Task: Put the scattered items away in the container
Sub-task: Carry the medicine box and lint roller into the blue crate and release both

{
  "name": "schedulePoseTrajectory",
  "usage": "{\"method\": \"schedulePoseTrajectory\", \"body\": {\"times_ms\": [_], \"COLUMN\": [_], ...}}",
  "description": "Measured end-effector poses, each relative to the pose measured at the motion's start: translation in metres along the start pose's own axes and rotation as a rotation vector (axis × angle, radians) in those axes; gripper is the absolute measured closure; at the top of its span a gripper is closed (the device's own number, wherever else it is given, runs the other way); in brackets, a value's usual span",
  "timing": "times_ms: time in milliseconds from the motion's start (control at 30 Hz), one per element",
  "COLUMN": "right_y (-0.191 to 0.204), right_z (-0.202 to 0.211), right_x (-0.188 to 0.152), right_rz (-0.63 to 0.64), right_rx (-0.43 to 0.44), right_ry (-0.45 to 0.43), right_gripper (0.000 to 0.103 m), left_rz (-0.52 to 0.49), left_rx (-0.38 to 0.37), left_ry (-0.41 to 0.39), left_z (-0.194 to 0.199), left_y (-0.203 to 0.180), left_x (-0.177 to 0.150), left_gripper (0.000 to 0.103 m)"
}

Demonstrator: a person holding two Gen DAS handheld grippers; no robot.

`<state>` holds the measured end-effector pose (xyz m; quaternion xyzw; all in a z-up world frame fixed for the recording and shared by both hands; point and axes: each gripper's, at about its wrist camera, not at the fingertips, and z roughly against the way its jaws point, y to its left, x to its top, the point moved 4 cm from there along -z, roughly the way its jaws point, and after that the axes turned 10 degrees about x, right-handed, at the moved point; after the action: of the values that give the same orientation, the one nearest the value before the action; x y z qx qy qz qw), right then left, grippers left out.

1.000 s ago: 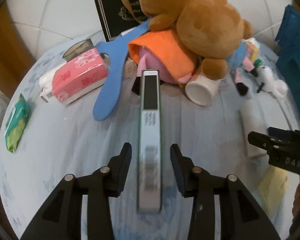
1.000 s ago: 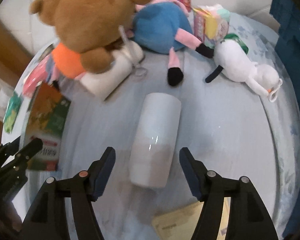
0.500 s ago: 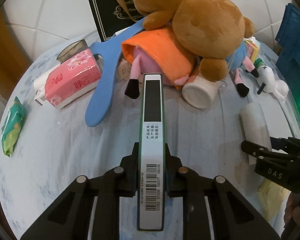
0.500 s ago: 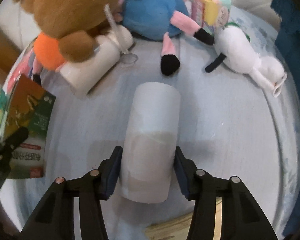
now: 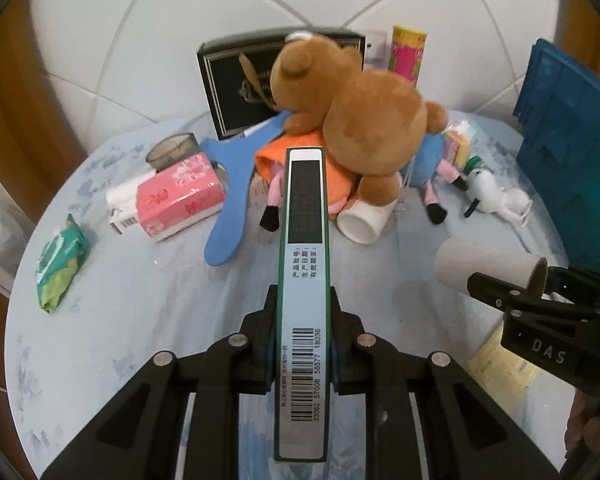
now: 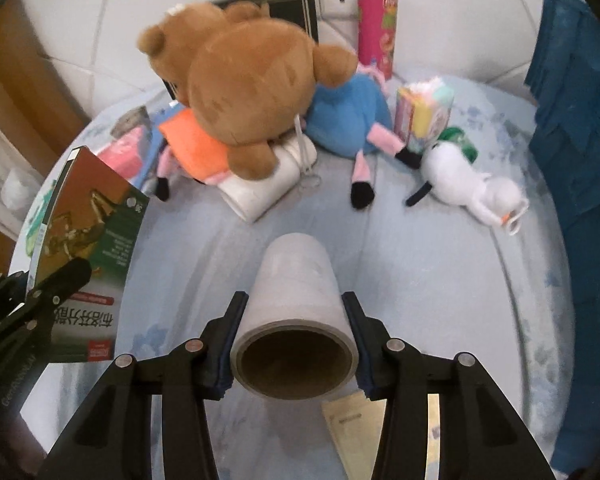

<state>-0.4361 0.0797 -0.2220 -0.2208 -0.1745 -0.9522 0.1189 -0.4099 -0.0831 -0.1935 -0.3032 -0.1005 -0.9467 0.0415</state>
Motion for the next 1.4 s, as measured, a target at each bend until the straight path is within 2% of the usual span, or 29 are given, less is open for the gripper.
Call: {"method": "schedulePoseTrajectory", "body": {"times_ms": [200,600,833,1067,1233,1300,1400], "right_y": [0.015,0.017,-0.006,-0.058,-0.13,-0.167,-0.219], "right_z": [0.044,0.137,0.21,0.305,0.372,0.4,0.433], "right_x": [0.013,0.001,-0.016,-0.032,-0.047,-0.052,-0.058], "right_rz": [0.056,0.156,0.111,0.049,-0.007,-0.03,-0.054], "right_rx": [0.019,0.03,-0.013,-0.081,-0.148,-0.18,-0.225], "right_ry": [-0.099,-0.225,-0.355,-0.522,-0.623,-0.648,-0.655], "right_gripper": [0.057,0.057,0.057,0.057,0.057,0.057,0.057], "left_rz": [0.018,0.082,0.054,-0.008,-0.038,-0.049,-0.069], "left_rx": [0.002,0.008,-0.066,-0.143,-0.211,-0.248,-0.297], "left_ry": [-0.061,-0.163,-0.258,-0.376,-0.473,-0.511,-0.522], "left_z": [0.043,0.119,0.166,0.227,0.277,0.301,0.324], "left_y": [-0.004,-0.03,-0.059,-0.133,-0.205,-0.249,-0.308], "left_x": [-0.001,-0.009,0.0,0.034,0.061,0.072,0.082], "left_gripper": [0.084,0.084,0.084,0.084,0.084,0.084,0.084]}}
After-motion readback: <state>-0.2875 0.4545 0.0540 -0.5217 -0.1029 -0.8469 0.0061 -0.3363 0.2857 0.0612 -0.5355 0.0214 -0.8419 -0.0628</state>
